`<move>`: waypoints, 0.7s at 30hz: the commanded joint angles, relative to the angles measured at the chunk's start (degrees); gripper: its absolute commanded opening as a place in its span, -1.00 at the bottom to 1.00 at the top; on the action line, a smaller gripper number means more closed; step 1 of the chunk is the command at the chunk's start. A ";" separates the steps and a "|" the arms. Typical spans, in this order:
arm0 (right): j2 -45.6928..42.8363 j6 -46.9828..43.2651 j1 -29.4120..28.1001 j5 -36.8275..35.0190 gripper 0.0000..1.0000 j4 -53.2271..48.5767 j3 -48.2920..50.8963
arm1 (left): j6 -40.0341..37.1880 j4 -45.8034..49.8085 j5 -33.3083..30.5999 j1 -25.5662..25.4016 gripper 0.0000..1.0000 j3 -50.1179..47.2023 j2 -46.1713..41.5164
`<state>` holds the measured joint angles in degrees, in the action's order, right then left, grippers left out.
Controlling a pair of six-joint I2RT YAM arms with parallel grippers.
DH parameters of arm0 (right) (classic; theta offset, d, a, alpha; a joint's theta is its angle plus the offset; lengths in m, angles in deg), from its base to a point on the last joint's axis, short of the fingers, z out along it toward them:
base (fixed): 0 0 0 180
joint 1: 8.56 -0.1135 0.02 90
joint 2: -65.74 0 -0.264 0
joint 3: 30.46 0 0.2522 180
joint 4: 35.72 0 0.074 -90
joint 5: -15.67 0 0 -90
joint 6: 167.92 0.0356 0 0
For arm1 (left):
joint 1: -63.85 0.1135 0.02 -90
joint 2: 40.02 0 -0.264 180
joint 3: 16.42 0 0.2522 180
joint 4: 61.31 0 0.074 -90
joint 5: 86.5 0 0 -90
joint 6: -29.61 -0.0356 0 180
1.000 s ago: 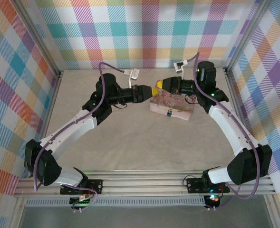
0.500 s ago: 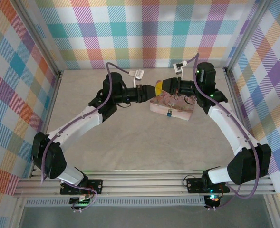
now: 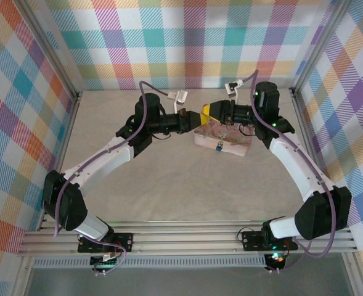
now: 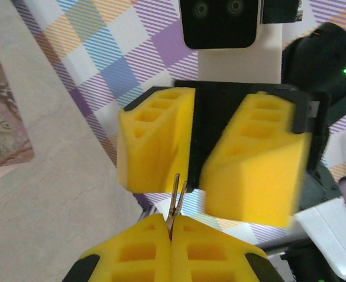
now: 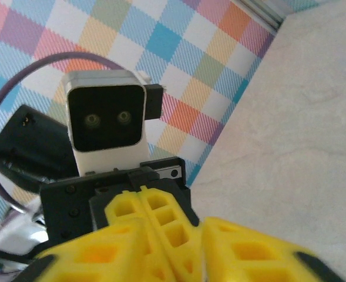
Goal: Unlock the padlock with the key
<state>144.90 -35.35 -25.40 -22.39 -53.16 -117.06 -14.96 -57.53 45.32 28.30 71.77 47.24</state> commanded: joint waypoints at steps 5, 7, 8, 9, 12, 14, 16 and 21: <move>-2.04 0.03 0.30 -7.18 0.22 -10.07 -1.82 | -3.44 5.61 -8.13 0.54 -1.00 -3.94 -5.46; -2.03 2.12 0.60 -7.55 0.26 -11.14 -1.72 | -5.23 7.95 -10.00 0.79 -1.00 -4.43 -7.15; -1.82 3.25 0.67 -7.02 0.26 -10.86 -1.59 | -6.07 8.93 -10.47 0.88 -1.00 -4.47 -7.87; -1.62 4.64 0.67 -6.17 0.25 -10.15 -1.24 | -6.69 9.74 -10.94 0.93 -1.00 -4.67 -8.44; -0.94 10.58 0.59 -3.29 0.17 -5.19 0.76 | -7.10 9.90 -11.15 1.10 -1.00 -5.24 -9.63; -0.76 13.83 0.43 -2.47 0.07 -1.55 2.17 | -7.03 9.85 -11.13 1.10 -1.00 -5.48 -9.98; -0.75 14.81 0.02 -2.67 -0.06 -0.29 2.78 | -6.72 9.55 -11.11 1.10 -1.00 -5.87 -10.17; -0.58 14.98 -1.11 -2.84 -0.24 0.06 2.35 | -6.72 9.64 -11.40 1.10 -1.00 -6.32 -10.67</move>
<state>144.66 -22.26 -25.75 -26.69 -56.09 -114.50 -20.43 -48.24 34.50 28.91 66.18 37.86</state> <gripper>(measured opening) 0.387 0.043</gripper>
